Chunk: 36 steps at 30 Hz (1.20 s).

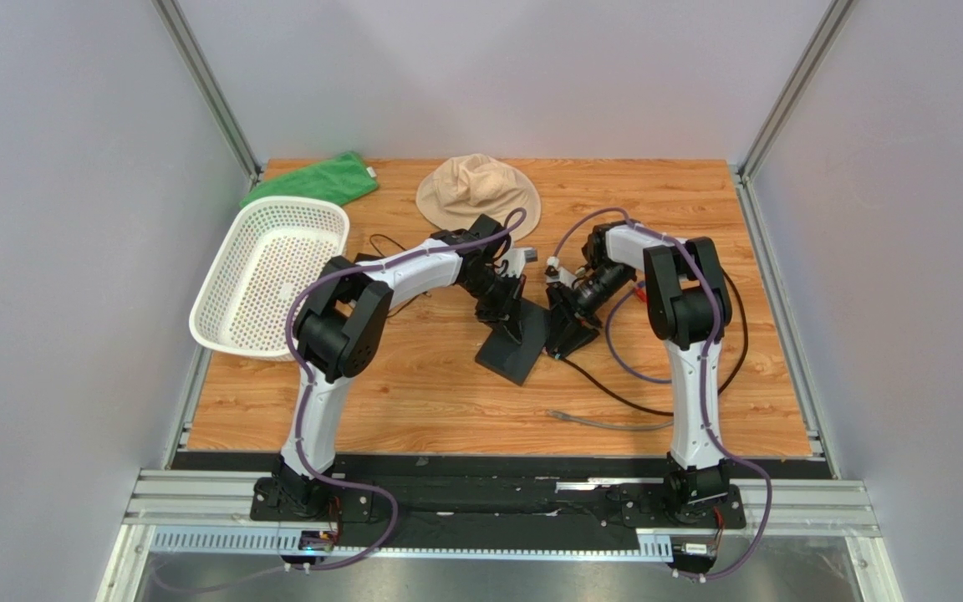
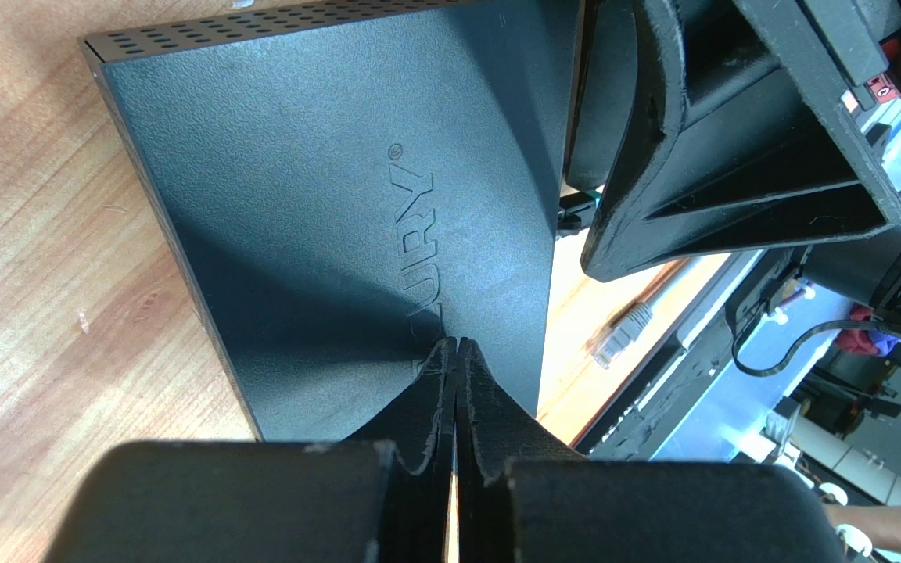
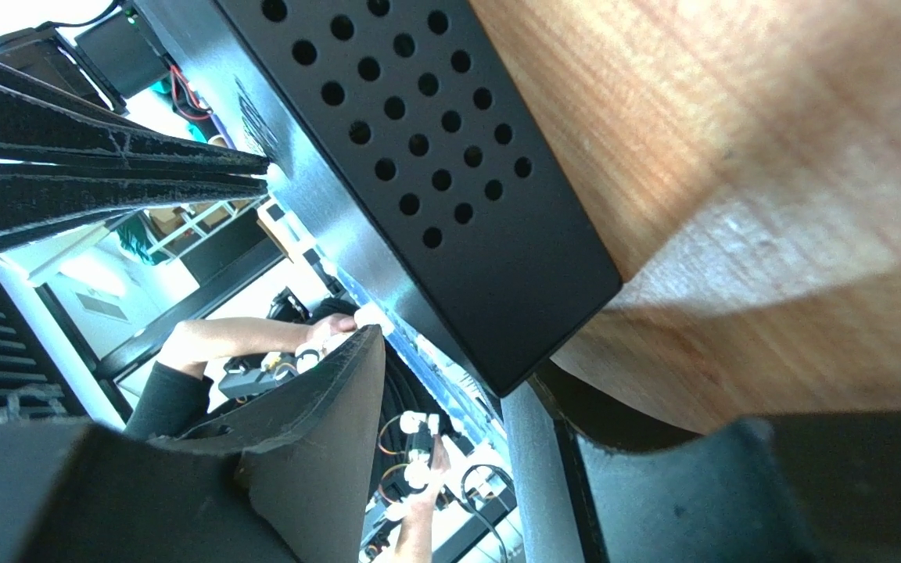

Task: Pull the plug from the switch port

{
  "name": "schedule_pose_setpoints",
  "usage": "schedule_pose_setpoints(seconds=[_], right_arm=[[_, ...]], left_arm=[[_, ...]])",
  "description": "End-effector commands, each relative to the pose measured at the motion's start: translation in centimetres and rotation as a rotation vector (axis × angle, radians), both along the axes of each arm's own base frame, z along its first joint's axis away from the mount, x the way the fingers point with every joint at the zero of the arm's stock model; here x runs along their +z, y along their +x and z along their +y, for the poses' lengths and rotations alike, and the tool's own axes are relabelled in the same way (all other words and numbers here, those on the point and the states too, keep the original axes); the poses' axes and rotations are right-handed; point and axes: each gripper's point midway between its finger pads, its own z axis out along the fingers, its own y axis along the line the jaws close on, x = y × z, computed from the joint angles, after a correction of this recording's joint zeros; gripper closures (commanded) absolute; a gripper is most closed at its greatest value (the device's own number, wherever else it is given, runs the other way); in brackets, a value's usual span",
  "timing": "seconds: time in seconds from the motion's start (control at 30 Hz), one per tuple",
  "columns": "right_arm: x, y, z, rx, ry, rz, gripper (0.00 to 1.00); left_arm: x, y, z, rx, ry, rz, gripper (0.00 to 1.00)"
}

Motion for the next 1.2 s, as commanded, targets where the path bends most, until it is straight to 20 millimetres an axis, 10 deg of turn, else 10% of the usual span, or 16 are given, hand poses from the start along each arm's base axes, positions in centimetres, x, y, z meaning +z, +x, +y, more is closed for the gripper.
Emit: schedule_pose_setpoints(seconds=[0.0,0.33,0.53,0.8,1.17], right_arm=[[-4.3,-0.4,-1.2,-0.001,-0.12,0.006,0.52],[-6.5,-1.2,0.1,-0.046,-0.201,-0.059,0.57],[-7.6,-2.8,0.1,-0.015,-0.26,-0.079,0.76],[-8.9,-2.3,-4.6,0.044,-0.613,-0.1,1.0],[-5.7,-10.8,-5.4,0.14,-0.604,0.251,1.0]], left_arm=[[-6.0,0.0,4.2,0.015,0.263,-0.027,1.0],[-6.0,0.0,4.3,0.017,0.265,-0.027,1.0],[-5.9,0.0,4.2,0.015,0.262,-0.026,1.0],[-6.0,0.1,4.6,0.023,0.275,-0.034,1.0],[-6.0,0.2,5.0,0.039,0.304,-0.045,1.0]])
